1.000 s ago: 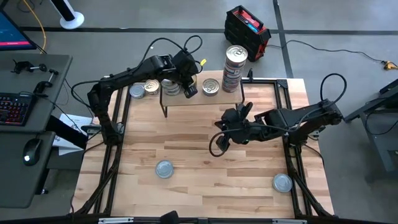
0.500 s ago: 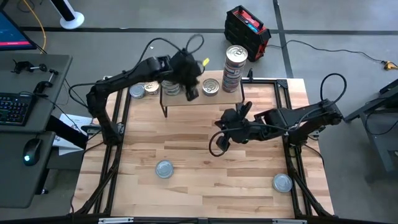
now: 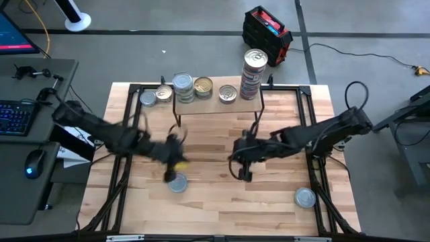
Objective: Stack canned seafood by type on shelf
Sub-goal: Stack the green white tuna can on top of the other green white tuna cans on the shelf
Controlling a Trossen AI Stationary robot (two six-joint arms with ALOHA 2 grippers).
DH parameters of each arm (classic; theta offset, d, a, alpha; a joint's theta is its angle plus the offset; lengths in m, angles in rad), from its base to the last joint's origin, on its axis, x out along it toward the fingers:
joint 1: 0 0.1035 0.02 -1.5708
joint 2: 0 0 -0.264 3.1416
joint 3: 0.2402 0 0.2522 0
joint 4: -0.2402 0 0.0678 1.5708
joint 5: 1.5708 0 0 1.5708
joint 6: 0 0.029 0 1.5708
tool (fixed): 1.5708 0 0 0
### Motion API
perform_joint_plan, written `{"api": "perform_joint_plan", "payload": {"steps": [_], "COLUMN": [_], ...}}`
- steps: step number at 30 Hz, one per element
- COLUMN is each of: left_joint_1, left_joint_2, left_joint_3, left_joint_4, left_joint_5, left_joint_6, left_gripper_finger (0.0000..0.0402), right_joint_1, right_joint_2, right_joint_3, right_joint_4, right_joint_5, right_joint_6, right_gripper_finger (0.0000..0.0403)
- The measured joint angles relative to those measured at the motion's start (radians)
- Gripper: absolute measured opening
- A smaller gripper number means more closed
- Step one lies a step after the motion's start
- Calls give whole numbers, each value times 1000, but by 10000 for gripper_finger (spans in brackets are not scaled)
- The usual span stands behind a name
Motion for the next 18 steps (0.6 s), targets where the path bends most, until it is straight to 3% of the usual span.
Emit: {"api": "perform_joint_plan", "payload": {"steps": [3,6,12,18], "left_joint_1": [-158,-288,-406,-383], "left_joint_2": [-77,-103,-64,12], "left_joint_3": [-160,-279,-402,-402], "left_joint_4": [14,8,69,211], "left_joint_5": [-78,-101,-96,-145], "left_joint_6": [-167,-298,-439,-337], "left_gripper_finger": [0,0,0,0], "right_joint_1": [-16,-40,-79,-88], "right_joint_2": [18,74,221,260], "right_joint_3": [-181,-285,-305,-304], "right_joint_4": [300,479,512,540], "right_joint_5": [-116,-129,-130,-153], "right_joint_6": [13,56,75,95], "right_gripper_finger": [0,0,0,0]}}
